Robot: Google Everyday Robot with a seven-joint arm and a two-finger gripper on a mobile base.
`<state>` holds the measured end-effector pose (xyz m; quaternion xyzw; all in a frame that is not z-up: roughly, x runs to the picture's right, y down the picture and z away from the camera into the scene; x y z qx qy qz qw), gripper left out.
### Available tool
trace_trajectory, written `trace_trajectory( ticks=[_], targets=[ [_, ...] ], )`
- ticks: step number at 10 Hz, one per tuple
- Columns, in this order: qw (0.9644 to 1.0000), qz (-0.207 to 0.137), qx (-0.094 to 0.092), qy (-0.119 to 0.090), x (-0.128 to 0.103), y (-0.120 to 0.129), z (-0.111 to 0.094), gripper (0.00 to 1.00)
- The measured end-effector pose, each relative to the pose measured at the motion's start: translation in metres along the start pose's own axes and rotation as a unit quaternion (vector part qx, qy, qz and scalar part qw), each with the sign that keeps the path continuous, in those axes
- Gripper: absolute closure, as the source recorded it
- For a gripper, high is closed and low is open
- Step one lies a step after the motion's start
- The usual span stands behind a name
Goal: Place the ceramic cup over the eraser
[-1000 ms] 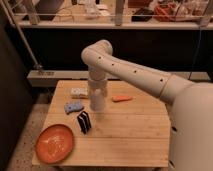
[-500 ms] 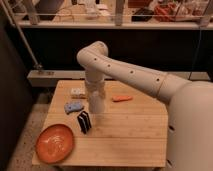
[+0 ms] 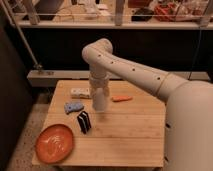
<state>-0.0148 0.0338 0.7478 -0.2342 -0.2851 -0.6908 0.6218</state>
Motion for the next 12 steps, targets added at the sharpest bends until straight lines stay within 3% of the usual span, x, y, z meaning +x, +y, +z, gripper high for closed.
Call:
trace_trajectory(
  ticks=[3,7,12],
  targets=[
    [0.9999,-0.001,0.014,-0.001,-0.001,0.000,-0.013,0.93],
    [0.9999,-0.007,0.010,0.002,-0.001,-0.005,-0.038,0.93],
    [0.9990,-0.024,0.020,0.031,-0.010,-0.008,-0.079,0.93]
  ],
)
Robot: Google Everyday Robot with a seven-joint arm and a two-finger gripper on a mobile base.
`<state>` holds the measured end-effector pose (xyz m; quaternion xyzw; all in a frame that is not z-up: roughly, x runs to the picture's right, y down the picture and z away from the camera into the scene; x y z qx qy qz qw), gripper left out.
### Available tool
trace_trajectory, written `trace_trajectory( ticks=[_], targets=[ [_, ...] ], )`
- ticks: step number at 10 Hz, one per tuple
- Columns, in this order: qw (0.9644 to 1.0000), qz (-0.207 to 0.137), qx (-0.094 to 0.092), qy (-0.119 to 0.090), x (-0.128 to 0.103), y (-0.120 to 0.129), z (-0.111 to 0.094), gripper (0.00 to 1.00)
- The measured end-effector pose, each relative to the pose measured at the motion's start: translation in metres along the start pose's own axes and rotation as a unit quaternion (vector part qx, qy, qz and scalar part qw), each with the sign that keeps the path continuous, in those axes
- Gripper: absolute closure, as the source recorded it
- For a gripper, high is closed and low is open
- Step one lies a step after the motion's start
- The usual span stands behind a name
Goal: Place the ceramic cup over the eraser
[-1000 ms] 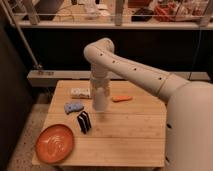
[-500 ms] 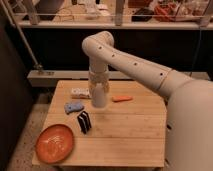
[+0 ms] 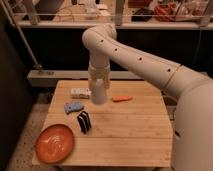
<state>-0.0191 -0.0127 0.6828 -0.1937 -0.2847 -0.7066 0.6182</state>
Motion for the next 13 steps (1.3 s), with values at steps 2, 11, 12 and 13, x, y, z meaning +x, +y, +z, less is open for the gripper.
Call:
trace_trajectory(
  ticks=[2,11,12,13],
  targets=[
    [0.9999,-0.009,0.005,0.006,-0.003,-0.005,-0.011,0.93],
    [0.9987,-0.044,0.025,-0.006,-0.016,-0.025,-0.043,0.93],
    [0.9983,-0.052,0.024,-0.013,-0.019,-0.033,-0.039,0.93],
    [0.9977,-0.061,0.025,-0.018,-0.022,-0.042,-0.030,0.93]
  ],
)
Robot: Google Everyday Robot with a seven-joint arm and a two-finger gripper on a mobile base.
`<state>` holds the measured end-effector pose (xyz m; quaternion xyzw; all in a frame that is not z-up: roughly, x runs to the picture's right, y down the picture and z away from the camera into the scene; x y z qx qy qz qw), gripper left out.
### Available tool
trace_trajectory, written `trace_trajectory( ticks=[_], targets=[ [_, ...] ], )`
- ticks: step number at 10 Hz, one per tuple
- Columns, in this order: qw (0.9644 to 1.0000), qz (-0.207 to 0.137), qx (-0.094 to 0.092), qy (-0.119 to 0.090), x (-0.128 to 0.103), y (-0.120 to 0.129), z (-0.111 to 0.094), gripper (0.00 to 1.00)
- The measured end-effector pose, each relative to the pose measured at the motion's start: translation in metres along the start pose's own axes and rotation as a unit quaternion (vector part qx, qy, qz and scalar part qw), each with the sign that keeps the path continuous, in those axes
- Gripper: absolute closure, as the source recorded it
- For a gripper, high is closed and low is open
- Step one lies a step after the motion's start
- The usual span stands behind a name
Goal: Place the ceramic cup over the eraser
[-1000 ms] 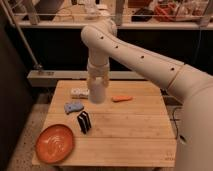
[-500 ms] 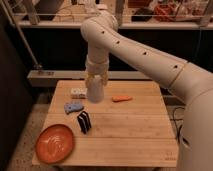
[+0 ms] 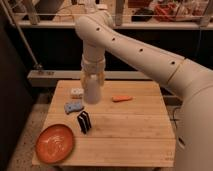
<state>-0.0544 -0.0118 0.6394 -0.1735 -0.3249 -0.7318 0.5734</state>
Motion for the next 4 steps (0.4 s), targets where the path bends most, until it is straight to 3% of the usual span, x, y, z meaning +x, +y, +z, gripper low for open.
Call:
trace_trajectory(
  ticks=[2,4],
  targets=[
    [0.9999,-0.007,0.001,-0.007,-0.0025,-0.0063,0.0176,0.93],
    [0.9998,-0.014,0.001,-0.013,-0.0060,-0.0117,0.0170,0.93]
  ],
)
